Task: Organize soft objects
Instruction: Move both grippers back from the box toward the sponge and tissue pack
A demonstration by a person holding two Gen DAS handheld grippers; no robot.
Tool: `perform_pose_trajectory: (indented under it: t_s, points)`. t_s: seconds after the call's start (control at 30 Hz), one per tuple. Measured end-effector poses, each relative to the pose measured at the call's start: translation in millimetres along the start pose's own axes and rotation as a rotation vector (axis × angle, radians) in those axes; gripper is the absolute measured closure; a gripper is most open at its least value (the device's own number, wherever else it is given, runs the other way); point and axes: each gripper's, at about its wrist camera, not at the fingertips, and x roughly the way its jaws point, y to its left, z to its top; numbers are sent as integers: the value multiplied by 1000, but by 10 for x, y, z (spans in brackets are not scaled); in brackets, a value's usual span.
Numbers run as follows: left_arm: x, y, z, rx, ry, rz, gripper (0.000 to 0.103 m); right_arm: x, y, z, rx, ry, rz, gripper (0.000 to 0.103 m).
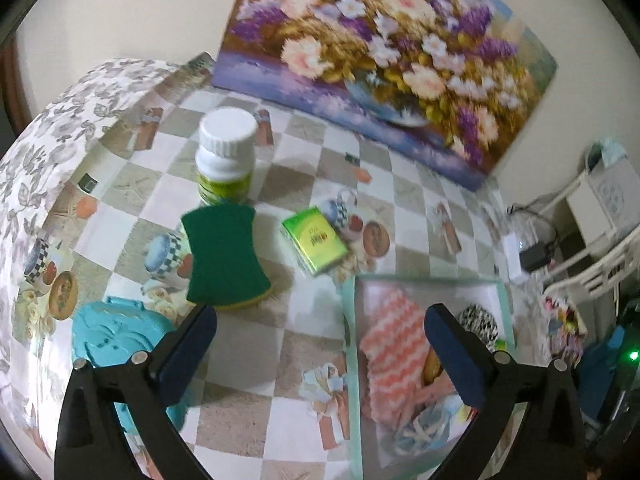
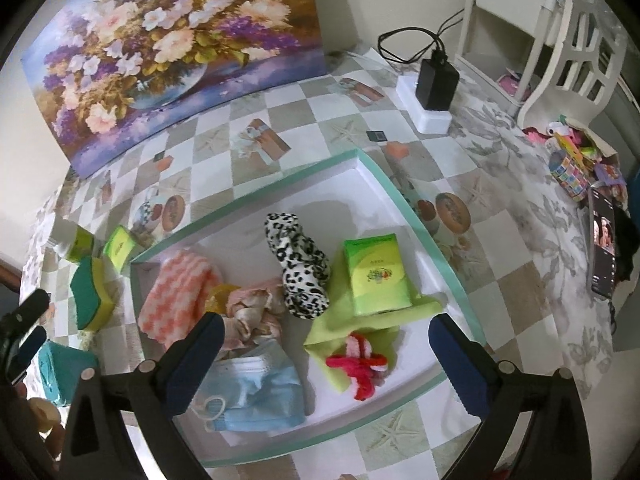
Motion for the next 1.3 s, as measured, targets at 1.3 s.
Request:
perform_pose_trajectory:
  t_s: [1.3]
  points:
    - [-661, 1366, 312, -323, -294, 86, 0, 176, 1405, -21, -203, 14, 176, 0]
